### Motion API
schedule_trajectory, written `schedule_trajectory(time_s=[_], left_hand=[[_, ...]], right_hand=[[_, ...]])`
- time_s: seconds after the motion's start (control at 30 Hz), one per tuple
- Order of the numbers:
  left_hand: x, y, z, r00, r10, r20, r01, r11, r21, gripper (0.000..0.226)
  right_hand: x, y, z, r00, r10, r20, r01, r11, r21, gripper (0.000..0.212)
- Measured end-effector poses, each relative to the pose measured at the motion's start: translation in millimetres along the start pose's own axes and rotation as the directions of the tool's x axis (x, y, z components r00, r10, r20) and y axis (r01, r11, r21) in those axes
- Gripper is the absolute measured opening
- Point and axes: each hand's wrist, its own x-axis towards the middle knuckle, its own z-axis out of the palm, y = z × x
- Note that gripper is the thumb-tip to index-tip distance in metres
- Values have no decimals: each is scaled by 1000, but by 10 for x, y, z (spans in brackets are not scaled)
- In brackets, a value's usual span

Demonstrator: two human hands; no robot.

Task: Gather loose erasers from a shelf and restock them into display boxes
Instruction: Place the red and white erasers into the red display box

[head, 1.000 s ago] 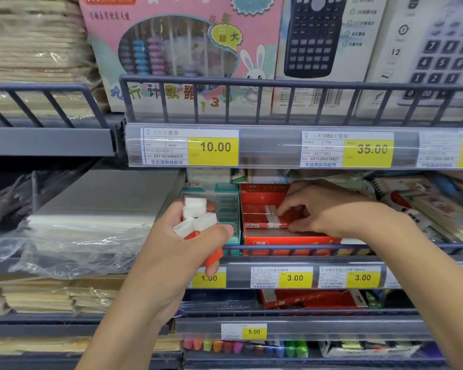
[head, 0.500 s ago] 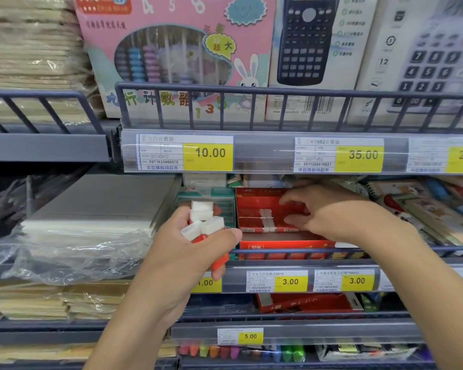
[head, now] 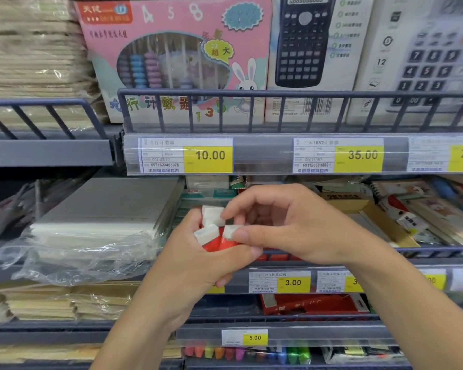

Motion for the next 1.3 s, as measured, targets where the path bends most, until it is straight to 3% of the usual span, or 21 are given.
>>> schedule_trajectory(time_s=[0.2,0.3,0.47,0.53,0.6,0.67,0.77,0.87,0.93,1.1,1.3], left_hand=[[-11,28,-91,1000,-1,-16,-3,979,-205,43],[2,14,-81,999,-14,-28,6,967,-255,40],[31,-17,-88,998,-39,-56,25,974,-227,39],[50,-22,-90,997,-40,-59,25,973,-228,36],[64,-21,-98,997,-48,-68,31,974,-226,26],[74,-23,-131,993,-71,-91,49,975,-217,18],[74,-23,-191,990,-106,-94,88,979,-184,18],[55,-22,-206,987,-120,-104,104,984,-146,57],[37,-23,-204,988,-109,-113,94,987,-128,67],[31,-7,-188,992,-87,-87,79,992,-97,17],[34,-2,-192,993,-73,-96,66,995,-81,11]], right_hand=[[-42,74,-31,986,121,-116,-77,942,325,24],[-50,140,6,981,159,-111,-107,922,371,20],[-101,136,-48,995,27,-100,-20,997,70,28],[-111,102,-60,997,-15,-74,6,992,-124,29],[-116,73,-89,995,-15,-97,-5,980,-200,26],[-127,69,-175,983,56,-173,-101,959,-263,24],[-113,162,-330,929,200,-311,-324,846,-423,21],[-69,294,-424,906,270,-325,-390,832,-395,21],[-42,369,-439,924,296,-243,-380,795,-473,20],[27,493,-407,935,340,-96,-334,759,-559,16],[121,533,-415,936,347,-60,-321,770,-552,17]])
